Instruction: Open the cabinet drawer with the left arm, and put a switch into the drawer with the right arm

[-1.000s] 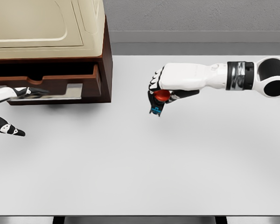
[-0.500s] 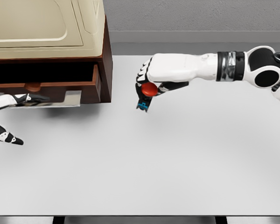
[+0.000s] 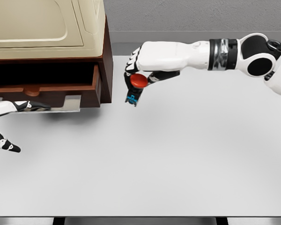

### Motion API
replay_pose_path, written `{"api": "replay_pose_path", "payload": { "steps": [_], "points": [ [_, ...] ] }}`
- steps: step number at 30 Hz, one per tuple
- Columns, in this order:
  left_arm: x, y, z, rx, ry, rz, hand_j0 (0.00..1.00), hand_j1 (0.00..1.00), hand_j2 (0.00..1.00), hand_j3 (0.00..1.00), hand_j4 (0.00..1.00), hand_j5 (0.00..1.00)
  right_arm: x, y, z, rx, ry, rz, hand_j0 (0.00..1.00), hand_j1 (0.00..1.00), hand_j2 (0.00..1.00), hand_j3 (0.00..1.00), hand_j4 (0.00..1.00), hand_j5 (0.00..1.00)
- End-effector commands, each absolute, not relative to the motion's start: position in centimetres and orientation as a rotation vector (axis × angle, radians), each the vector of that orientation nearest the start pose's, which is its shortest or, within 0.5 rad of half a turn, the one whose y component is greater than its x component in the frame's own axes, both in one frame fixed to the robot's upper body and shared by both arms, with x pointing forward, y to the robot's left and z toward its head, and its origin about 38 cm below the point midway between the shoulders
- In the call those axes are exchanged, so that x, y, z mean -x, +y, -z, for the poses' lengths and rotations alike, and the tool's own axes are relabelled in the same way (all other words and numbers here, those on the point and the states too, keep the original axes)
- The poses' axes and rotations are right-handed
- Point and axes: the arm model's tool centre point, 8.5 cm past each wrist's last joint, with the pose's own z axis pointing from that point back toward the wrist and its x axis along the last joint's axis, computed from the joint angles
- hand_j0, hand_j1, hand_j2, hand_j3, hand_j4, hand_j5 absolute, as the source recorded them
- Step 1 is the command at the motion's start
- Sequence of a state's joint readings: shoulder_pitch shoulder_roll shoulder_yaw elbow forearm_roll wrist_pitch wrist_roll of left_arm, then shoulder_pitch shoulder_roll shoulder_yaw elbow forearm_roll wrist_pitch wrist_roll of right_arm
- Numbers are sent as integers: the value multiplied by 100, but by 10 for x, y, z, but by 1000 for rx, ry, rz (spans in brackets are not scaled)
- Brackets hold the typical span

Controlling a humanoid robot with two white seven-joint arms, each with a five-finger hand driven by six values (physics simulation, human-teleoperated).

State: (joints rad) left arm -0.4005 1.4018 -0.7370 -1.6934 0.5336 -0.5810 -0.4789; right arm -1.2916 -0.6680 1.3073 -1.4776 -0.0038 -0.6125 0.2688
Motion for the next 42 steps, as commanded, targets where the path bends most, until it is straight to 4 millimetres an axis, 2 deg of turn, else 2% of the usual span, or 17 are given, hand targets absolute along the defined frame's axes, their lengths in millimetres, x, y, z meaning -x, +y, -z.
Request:
{"api": "replay_pose_path", "payload": {
  "steps": [1, 6, 18, 26, 35, 37, 42],
  "points": [
    [-321, 392, -249, 169, -1434, 1568, 100, 100, 100, 100, 100, 100, -443, -126, -324, 5, 2200, 2543, 43, 43, 43, 43, 43, 43],
    [-316, 392, -247, 182, -1416, 1566, 100, 100, 100, 100, 100, 100, -447, -120, -326, 3, 2201, 2537, 43, 43, 43, 43, 43, 43],
    [-323, 399, -269, 122, -1461, 1557, 100, 100, 100, 100, 100, 100, -449, -104, -332, 16, 2197, 2513, 43, 43, 43, 43, 43, 43],
    [-323, 400, -271, 122, -1463, 1553, 100, 100, 100, 100, 100, 100, -454, -101, -342, -6, 2205, 2501, 43, 43, 43, 43, 43, 43],
    [-324, 397, -287, 97, -1492, 1576, 100, 100, 100, 100, 100, 100, -459, -98, -348, -17, 2214, 2493, 43, 43, 43, 43, 43, 43],
    [-323, 396, -291, 94, -1497, 1586, 100, 100, 100, 100, 100, 100, -457, -90, -349, 1, 2211, 2481, 43, 43, 43, 43, 43, 43],
    [-322, 400, -299, 67, -1485, 1603, 100, 100, 100, 100, 100, 100, -459, -86, -355, -4, 2213, 2472, 43, 43, 43, 43, 43, 43]
  ]
}}
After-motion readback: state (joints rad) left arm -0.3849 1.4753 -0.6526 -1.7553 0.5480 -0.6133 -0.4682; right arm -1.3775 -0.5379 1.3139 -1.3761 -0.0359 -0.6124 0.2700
